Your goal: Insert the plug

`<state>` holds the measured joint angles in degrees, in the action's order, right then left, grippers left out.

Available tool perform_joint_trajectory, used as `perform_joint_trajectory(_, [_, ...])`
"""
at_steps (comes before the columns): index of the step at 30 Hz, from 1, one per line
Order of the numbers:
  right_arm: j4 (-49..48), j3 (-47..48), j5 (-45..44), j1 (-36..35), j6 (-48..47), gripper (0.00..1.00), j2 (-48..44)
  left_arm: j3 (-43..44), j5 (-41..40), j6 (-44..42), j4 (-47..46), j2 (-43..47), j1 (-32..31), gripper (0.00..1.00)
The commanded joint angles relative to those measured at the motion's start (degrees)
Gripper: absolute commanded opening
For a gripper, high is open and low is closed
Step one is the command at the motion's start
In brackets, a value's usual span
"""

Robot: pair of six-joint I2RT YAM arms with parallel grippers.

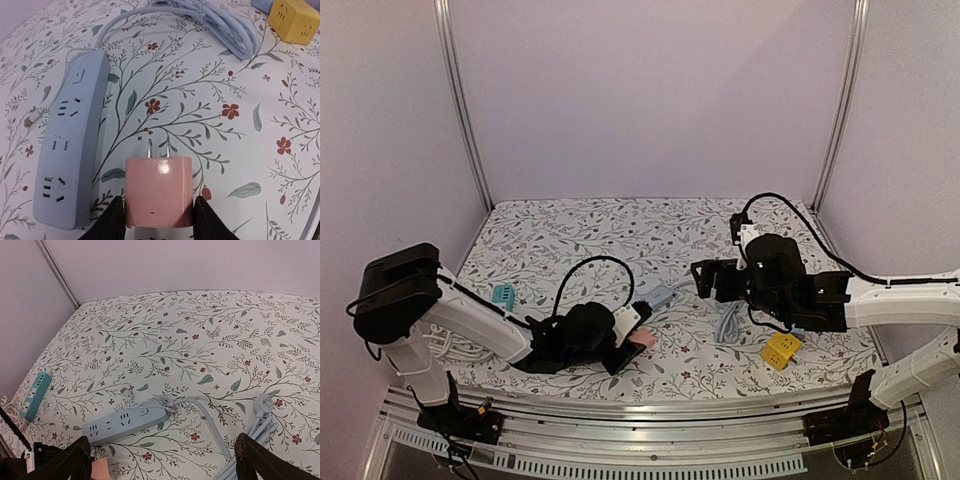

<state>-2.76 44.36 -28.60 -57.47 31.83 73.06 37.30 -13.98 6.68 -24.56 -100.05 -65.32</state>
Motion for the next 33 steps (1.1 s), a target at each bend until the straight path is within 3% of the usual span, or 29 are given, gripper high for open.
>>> perform_joint_trajectory(1, [-2.37, -0.17, 7.40, 1.67, -0.98, 0.99, 2.59, -3.26, 0.88, -2.02, -6.05, 4.27, -1.35, 0.00])
perform_joint_trajectory(10, [-5.18, -0.77, 31.42, 8.61, -1.72, 0.99, 5.40, -9.31, 2.70, -5.64, -12.60, 9.69, -2.00, 0.00])
perform_joint_trajectory(19, [-7.04, -0.76, 39.11, 10.57, -4.01, 0.99, 7.48, -16.55, 5.51, -14.82, -28.81, 8.95, -2.27, 0.00])
perform_joint_trajectory(25, [-10.57, -1.24, 48.37, 11.25, -5.08, 0.99, 8.91, -18.30, 7.17, -19.41, -32.59, 7.13, -2.27, 0.00])
perform_joint_trajectory(33, [-12.92, -1.86, 55.95, 11.91, -4.21, 0.98, 9.06, -23.90, 10.91, -22.49, -44.34, 7.91, -2.53, 0.00])
